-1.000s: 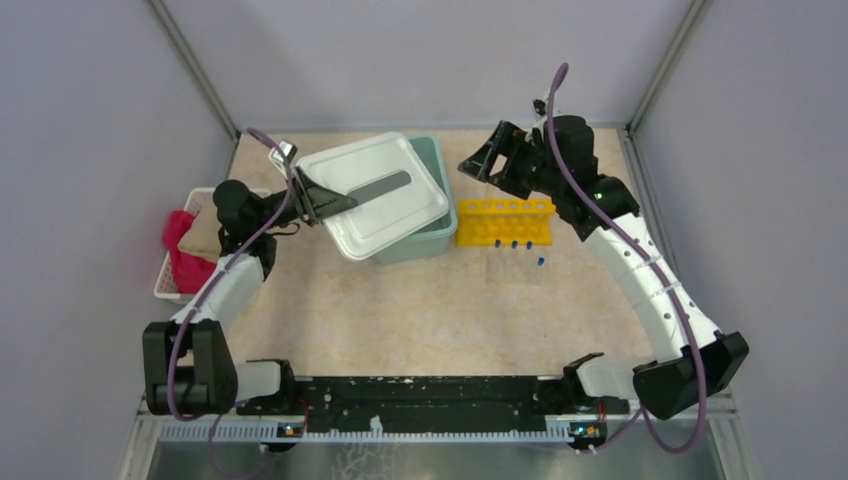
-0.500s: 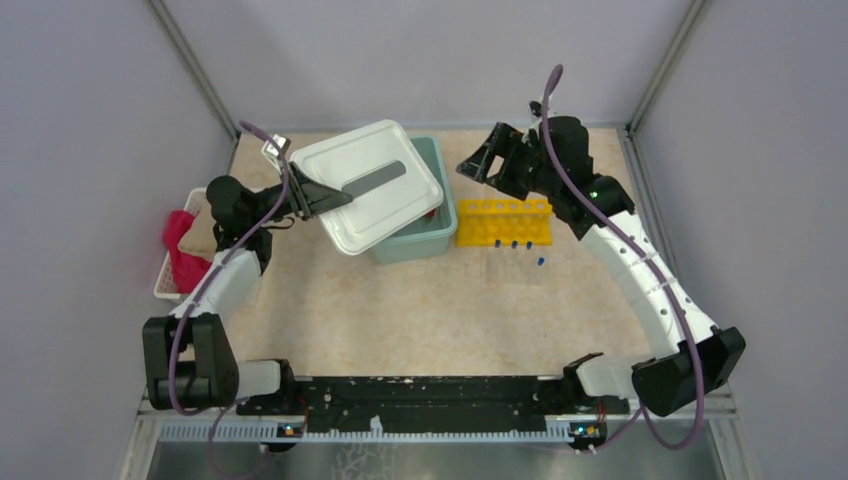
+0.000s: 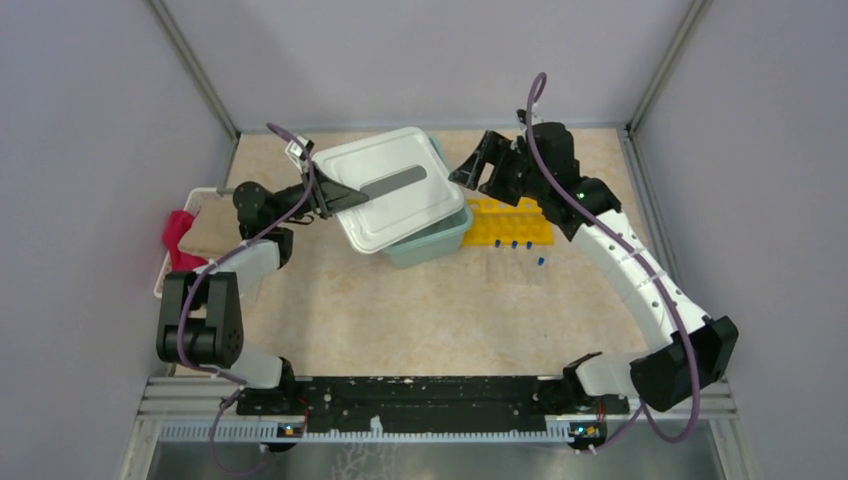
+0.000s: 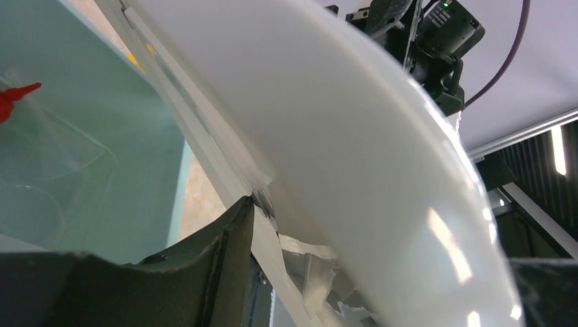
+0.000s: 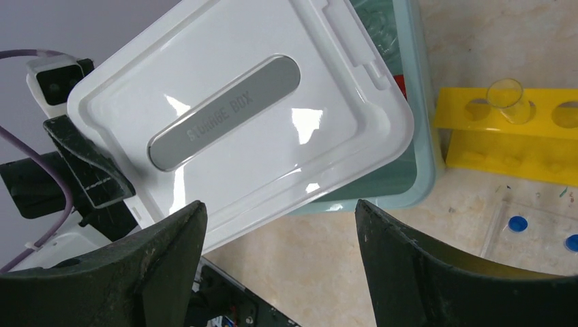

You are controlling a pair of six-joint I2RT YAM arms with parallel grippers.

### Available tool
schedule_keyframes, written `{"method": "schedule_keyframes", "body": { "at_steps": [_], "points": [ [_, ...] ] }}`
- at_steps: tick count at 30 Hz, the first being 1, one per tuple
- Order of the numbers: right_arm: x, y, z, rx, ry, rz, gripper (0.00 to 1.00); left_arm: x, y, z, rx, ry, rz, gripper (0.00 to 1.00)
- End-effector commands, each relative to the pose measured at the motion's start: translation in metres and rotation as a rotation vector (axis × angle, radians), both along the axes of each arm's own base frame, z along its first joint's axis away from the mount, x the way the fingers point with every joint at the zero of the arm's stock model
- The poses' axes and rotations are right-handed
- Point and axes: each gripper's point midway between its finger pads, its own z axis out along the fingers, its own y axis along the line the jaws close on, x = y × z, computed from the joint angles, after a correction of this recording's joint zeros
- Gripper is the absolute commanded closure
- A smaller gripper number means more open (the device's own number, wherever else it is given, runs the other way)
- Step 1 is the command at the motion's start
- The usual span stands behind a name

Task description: Organize the chemistry lab equipment

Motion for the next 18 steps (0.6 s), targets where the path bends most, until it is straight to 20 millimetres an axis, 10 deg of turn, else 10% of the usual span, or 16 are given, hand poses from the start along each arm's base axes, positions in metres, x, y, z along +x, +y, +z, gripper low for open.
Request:
{"method": "schedule_keyframes", "body": {
  "at_steps": [1, 18],
  "points": [
    [0.005, 0.008, 0.007, 0.006, -0.047, 0.008, 0.21, -0.004, -0.002, 0.004, -0.019, -0.057, -0.012, 1.0],
    [0.018, 0.006, -0.049, -0.1, 0.005, -0.016, 0.23, 0.013, 0.039, 0.051, -0.099, -0.161, 0.079, 1.0]
  ]
}}
